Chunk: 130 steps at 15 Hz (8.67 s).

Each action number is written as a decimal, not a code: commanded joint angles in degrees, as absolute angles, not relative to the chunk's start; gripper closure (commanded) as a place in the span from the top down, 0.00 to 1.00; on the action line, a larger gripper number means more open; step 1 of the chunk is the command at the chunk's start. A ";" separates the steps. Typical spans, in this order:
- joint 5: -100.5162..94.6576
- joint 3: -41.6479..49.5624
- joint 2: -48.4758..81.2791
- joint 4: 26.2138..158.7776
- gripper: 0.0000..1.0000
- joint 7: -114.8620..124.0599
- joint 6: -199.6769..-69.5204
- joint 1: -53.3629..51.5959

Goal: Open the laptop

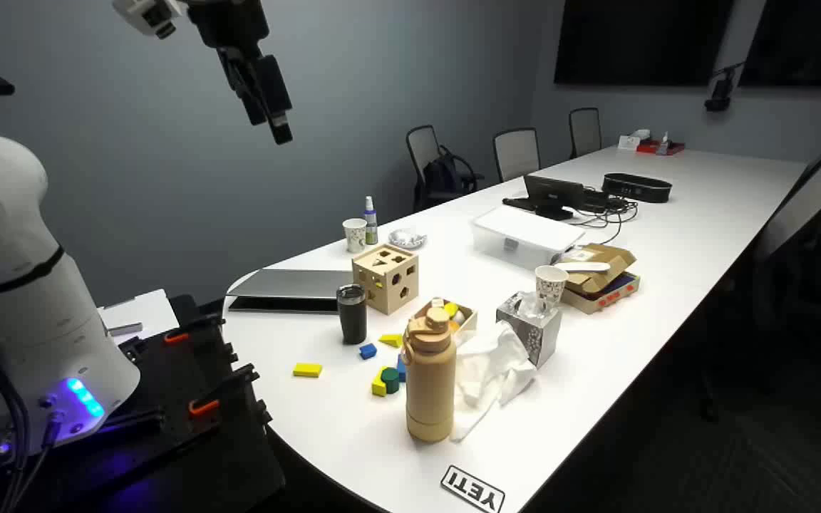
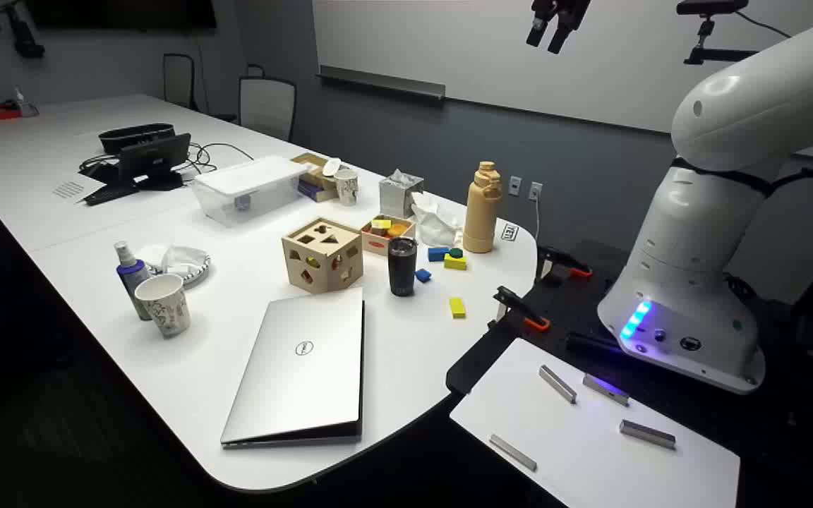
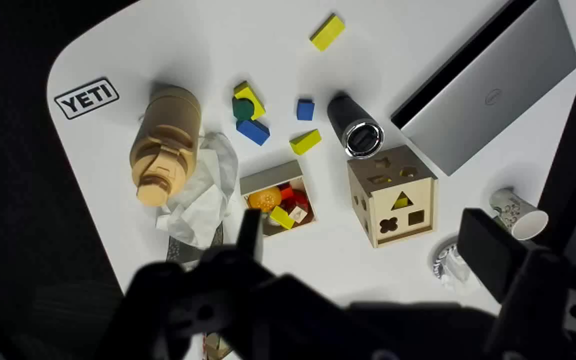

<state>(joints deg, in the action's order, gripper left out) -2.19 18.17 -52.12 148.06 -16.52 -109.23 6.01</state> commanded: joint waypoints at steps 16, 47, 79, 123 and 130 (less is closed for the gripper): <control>42.98 19.85 -32.62 160.07 1.00 -37.78 -132.39 -22.49; 113.88 -0.67 45.41 135.52 1.00 -113.16 -127.75 -14.53; 111.93 -5.00 35.81 133.80 1.00 -108.82 -125.94 -16.70; 110.99 -10.77 37.08 114.86 1.00 -110.67 -126.18 -24.97; 107.11 -10.85 30.93 121.13 1.00 -108.41 -124.67 -23.26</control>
